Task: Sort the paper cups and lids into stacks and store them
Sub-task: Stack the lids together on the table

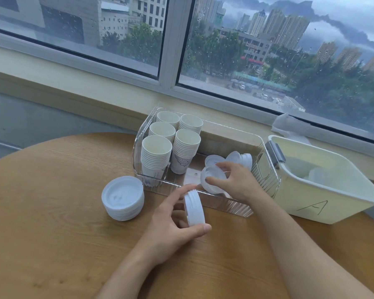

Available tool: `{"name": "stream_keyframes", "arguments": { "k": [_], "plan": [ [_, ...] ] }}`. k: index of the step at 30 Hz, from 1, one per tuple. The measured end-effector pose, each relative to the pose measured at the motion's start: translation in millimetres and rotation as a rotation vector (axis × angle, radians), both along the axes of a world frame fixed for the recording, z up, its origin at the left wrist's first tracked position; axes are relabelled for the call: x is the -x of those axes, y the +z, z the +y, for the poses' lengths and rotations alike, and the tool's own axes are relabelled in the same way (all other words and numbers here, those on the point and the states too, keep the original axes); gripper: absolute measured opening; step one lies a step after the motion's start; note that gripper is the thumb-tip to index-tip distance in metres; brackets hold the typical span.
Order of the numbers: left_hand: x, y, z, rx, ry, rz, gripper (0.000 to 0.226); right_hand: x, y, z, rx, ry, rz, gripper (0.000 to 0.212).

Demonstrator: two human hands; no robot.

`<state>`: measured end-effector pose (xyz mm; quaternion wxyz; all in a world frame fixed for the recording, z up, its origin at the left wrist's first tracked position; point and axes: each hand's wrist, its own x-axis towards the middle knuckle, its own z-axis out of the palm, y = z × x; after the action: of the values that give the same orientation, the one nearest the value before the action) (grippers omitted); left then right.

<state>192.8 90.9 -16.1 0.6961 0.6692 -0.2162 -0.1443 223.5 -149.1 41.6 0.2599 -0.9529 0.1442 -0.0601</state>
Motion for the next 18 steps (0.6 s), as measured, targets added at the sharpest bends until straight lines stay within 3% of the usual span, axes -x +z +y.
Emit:
{"name": "stream_keyframes", "arguments": {
  "k": [2,6,9,11,14,18],
  "plan": [
    [0,0,-1,-0.004,0.005,0.003,0.085,1,-1,-3,-0.058,-0.034,-0.088,0.052],
    [0,1,0,-0.008,0.006,0.001,0.085,5,0,1,-0.005,0.061,0.009,0.063],
    [0,1,1,-0.010,0.005,-0.006,0.085,5,-1,-1,0.022,0.196,-0.022,0.040],
    [0,1,0,-0.015,0.003,-0.009,0.085,5,2,-3,0.020,0.261,0.073,0.028],
    [0,1,0,-0.009,0.004,-0.010,0.084,4,7,-9,0.005,0.276,0.201,0.033],
    [-1,0,0,0.005,-0.001,-0.004,0.084,3,7,-11,0.087,0.241,0.191,0.029]
  ]
}}
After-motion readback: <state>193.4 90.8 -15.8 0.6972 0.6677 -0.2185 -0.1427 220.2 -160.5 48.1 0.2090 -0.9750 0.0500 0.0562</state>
